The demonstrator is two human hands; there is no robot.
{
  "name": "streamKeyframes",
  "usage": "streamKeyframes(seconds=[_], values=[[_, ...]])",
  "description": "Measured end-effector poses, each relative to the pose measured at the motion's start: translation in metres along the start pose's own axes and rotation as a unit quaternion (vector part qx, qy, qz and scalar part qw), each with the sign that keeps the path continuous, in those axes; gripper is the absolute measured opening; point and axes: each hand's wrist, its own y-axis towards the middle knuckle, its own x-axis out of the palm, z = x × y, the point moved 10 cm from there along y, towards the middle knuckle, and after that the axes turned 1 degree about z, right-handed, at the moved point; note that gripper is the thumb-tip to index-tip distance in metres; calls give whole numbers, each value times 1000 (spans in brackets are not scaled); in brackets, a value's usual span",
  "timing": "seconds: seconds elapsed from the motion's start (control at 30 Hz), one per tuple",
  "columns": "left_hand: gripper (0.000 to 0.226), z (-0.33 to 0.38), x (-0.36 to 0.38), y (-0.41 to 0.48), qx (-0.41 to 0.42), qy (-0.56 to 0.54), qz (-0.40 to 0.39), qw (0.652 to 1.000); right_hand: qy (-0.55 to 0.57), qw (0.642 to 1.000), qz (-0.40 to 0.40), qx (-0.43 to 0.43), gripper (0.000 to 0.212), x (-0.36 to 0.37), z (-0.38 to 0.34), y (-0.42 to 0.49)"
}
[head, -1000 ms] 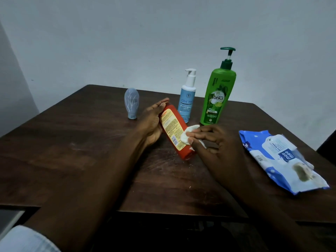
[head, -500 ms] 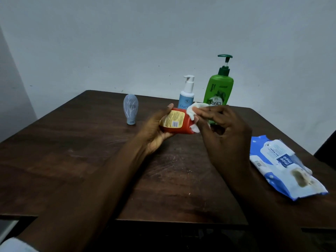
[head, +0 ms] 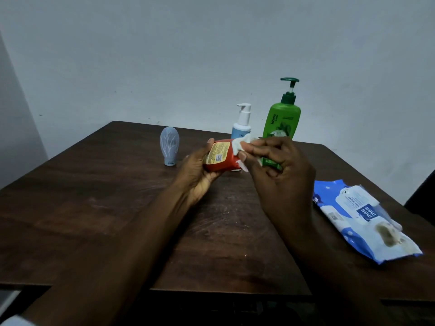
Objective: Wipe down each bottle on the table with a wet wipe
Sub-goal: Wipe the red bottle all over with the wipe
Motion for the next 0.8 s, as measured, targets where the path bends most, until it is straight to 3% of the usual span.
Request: streamKeyframes(seconds=[0.17, 0.27, 0.33, 0.43, 0.57, 0.8], values=[[28, 0, -3, 0, -3, 15, 14, 1000, -39, 994, -28, -94, 25, 3, -11, -16], [52, -2, -4, -1, -5, 21, 13, 1000, -63, 990, -42, -116, 25, 1, -12, -23], [53, -4, -3, -1, -9, 23, 13, 1000, -76, 989, -43, -119, 23, -1, -12, -24], [48, -5, -3, -2, -15, 27, 15, 999, -41, 993, -56, -97, 19, -3, -8, -18], [21, -5, 0, -3, -18, 27, 10, 999, -13, 998, -62, -14, 17, -5, 5, -4], [27, -1, 3, -6, -17, -9, 8, 1000, 2, 999, -23, 45, 15, -5, 6, 17]])
